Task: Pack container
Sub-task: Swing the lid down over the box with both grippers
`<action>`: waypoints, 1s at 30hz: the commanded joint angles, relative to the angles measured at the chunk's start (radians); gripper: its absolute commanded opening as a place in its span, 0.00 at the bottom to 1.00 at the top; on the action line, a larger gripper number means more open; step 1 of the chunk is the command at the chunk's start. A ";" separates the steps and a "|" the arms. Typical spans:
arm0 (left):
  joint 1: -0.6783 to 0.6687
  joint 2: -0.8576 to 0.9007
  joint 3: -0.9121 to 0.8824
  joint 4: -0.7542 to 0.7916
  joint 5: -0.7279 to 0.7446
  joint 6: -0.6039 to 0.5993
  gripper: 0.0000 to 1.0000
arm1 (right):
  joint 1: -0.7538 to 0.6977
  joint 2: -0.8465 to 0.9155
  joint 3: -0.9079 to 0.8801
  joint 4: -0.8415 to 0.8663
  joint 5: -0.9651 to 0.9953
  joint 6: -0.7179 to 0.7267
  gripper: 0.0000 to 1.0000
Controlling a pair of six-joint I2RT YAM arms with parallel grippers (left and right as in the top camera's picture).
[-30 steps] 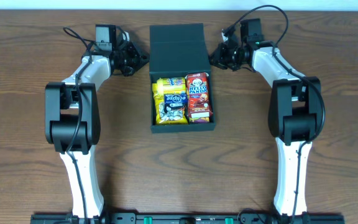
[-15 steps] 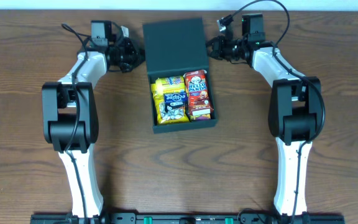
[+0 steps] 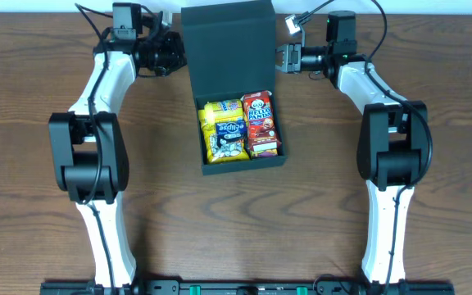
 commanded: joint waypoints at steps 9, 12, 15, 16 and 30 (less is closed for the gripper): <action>-0.003 -0.205 0.018 -0.159 0.008 0.233 0.06 | -0.006 0.009 0.006 0.002 -0.138 0.058 0.01; -0.003 -0.232 0.018 -0.214 0.008 0.280 0.06 | -0.006 0.009 0.006 0.001 -0.162 0.059 0.02; -0.004 -0.250 0.018 -0.288 0.008 0.335 0.06 | -0.004 0.009 0.006 -0.002 -0.187 0.081 0.02; -0.004 -0.253 0.018 -0.311 0.007 0.348 0.06 | -0.004 0.009 0.006 -0.002 -0.192 0.085 0.02; -0.022 -0.258 0.018 -0.529 -0.034 0.416 0.06 | -0.002 0.009 0.006 -0.028 -0.219 0.245 0.02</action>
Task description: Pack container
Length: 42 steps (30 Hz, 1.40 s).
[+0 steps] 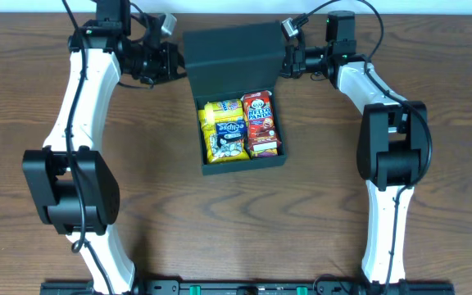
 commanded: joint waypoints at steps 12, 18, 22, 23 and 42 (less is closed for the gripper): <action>-0.051 -0.018 0.015 -0.074 -0.082 0.051 0.06 | -0.006 0.009 0.006 -0.090 -0.038 0.045 0.01; -0.051 -0.028 0.015 -0.079 -0.090 0.025 0.06 | -0.014 0.009 0.006 0.021 -0.006 0.012 0.01; -0.051 -0.061 0.015 -0.088 -0.169 -0.030 0.06 | -0.019 0.009 0.006 0.108 0.135 0.012 0.02; -0.051 -0.074 0.015 -0.095 -0.183 -0.034 0.06 | -0.021 0.009 0.006 0.122 0.196 0.012 0.02; -0.051 -0.446 0.008 -0.354 -0.392 -0.033 0.06 | -0.050 -0.203 0.006 -0.075 0.958 -0.181 0.01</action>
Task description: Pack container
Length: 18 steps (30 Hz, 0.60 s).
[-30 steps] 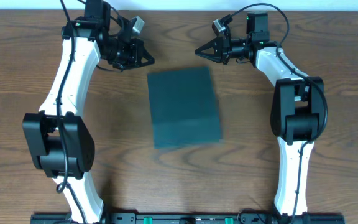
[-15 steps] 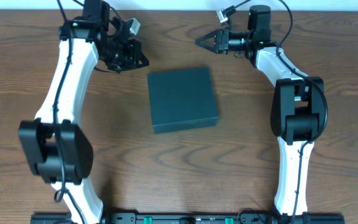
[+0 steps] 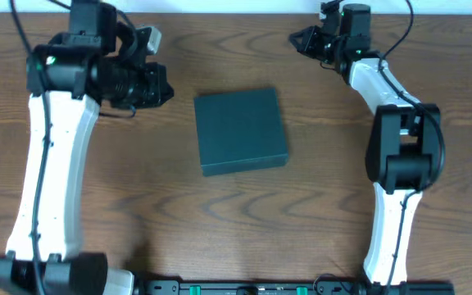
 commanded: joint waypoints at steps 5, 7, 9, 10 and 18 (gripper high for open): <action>0.001 -0.172 -0.033 -0.051 -0.047 0.048 0.06 | -0.003 -0.294 0.007 -0.278 0.058 -0.209 0.01; 0.001 -0.229 -0.068 -0.058 -0.045 0.051 0.06 | -0.003 -0.366 0.007 -0.373 0.059 -0.237 0.01; 0.002 -0.303 -0.128 -0.054 -0.039 0.054 0.06 | -0.002 -0.450 0.007 -0.476 0.074 -0.263 0.01; 0.002 -0.340 -0.161 -0.050 -0.038 0.054 0.06 | -0.002 -0.488 0.007 -0.517 0.081 -0.280 0.01; 0.002 -0.641 -0.431 -0.025 0.011 0.053 0.06 | 0.096 -0.756 0.006 -0.905 0.322 -0.388 0.02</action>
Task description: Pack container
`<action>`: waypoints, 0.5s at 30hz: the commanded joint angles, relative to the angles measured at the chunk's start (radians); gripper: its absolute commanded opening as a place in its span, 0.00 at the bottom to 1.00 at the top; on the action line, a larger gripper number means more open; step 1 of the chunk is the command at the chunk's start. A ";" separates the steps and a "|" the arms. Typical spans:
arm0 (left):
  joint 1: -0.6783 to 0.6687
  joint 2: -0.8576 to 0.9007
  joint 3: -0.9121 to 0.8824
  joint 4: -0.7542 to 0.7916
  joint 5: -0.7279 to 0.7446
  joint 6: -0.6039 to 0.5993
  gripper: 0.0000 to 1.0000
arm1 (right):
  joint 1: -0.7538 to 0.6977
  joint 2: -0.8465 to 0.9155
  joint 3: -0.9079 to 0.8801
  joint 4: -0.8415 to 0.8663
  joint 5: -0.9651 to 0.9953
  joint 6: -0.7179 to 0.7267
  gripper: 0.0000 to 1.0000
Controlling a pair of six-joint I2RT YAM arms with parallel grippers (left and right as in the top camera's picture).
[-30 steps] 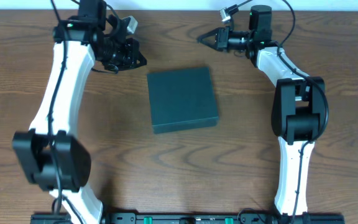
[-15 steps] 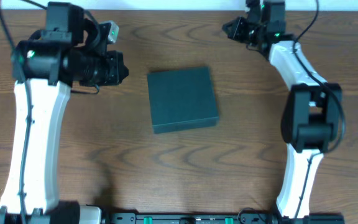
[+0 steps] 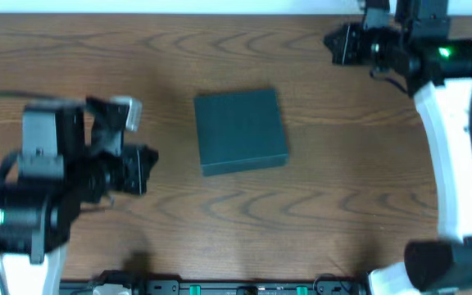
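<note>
The dark grey container [image 3: 241, 131] lies in the middle of the table with its lid down, so its contents are hidden. My left gripper [image 3: 147, 170] hangs high over the table to the left of the box. It is well apart from the box, fingers spread, with nothing between them. My right gripper [image 3: 332, 47] is raised at the far right, behind and to the right of the box. It is also open and holds nothing.
The brown wooden table [image 3: 244, 221] carries only the box. The left arm's bulky wrist [image 3: 47, 180] covers the near left. The right arm [image 3: 457, 139] runs down the right edge. A dark rail [image 3: 236, 287] lines the front edge.
Both arms have pulled back and risen toward the camera. The left gripper went from the far left to the near left, the right gripper further right. The box stays shut and in place.
At first the box stood open, snack packets showing inside, with both grippers at the upright lid's sides. A second later they were still at the lid. By 0.6 s ago the lid was down and both grippers were clear of it. Now both arms are further away.
</note>
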 commanded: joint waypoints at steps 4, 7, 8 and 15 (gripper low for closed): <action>0.002 -0.222 -0.173 0.002 0.050 0.007 0.06 | 0.164 -0.155 -0.018 -0.187 0.208 -0.087 0.02; 0.002 -0.329 -0.249 0.001 0.057 -0.007 0.06 | 0.244 -0.238 -0.091 -0.204 0.240 -0.086 0.01; 0.002 -0.363 -0.273 0.000 0.057 -0.017 0.06 | 0.264 -0.269 -0.125 -0.199 0.244 -0.085 0.02; 0.002 -0.550 -0.409 -0.036 0.061 -0.047 0.06 | 0.326 -0.633 -0.525 -0.128 0.243 -0.045 0.02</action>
